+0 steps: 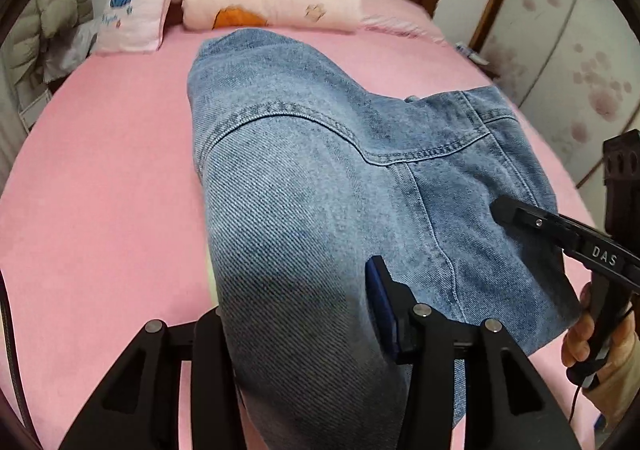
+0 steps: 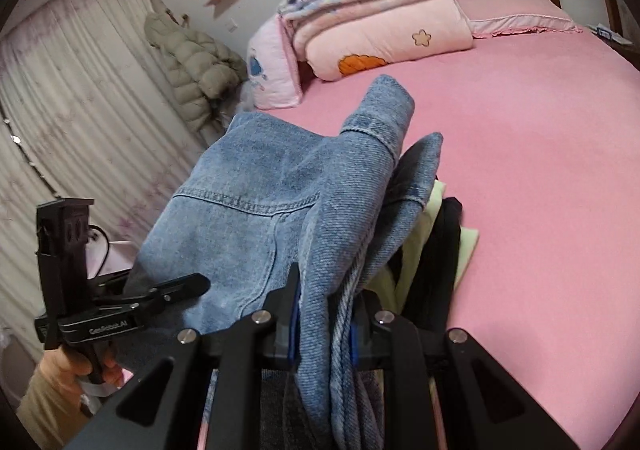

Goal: Fold large clothes

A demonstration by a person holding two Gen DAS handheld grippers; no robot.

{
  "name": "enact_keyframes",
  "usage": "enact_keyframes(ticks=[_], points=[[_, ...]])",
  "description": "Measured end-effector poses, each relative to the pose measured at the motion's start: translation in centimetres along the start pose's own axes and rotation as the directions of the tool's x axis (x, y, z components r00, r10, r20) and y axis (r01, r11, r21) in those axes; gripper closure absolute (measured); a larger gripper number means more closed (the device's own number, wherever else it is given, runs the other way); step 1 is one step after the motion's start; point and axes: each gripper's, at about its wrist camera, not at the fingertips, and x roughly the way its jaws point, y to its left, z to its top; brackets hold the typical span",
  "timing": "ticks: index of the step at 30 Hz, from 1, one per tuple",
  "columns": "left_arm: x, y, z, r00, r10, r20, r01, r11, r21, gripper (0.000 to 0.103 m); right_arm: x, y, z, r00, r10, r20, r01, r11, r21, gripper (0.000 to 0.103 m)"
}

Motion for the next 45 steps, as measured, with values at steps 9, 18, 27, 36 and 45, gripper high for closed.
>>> enact_keyframes(ticks=[9, 18, 27, 36, 45], points=[[5.6, 2.2, -1.1, 0.990, 0.133, 0.056, -0.133, 0.991, -0.002, 0.000, 6.0, -5.0, -2.7, 0.995, -0.087, -0.059, 0.089, 0.996, 0.030, 0.078], [0.4, -0.7, -3.1, 0.919, 0.353, 0.174, -0.359, 0.933, 0.005, 0.000, 2.2, -2.3, -2.1, 0.967, -0.252, 0.017, 0.253, 0.962, -0.103, 0.064], [-5.3, -1.8, -7.0, 0.919, 0.289, 0.268, -0.261, 0.956, -0.134, 0.058, -2.5, 0.6, -4.3, 0.990, -0.125, 0.069, 0.135, 0.975, -0.176, 0.069], [-2.6, -3.2, -9.0, 0.904, 0.350, 0.245, -0.352, 0.935, -0.039, 0.076, 2.0, -0.4, -7.1, 0.972, -0.234, -0.037, 0.222, 0.954, -0.200, 0.097], [-2.6, -3.7, -8.2, 0.878, 0.426, 0.218, -0.424, 0.904, -0.059, 0.065, 1.9, -0.5, -6.5, 0.962, -0.256, -0.090, 0.239, 0.957, -0.166, 0.103]])
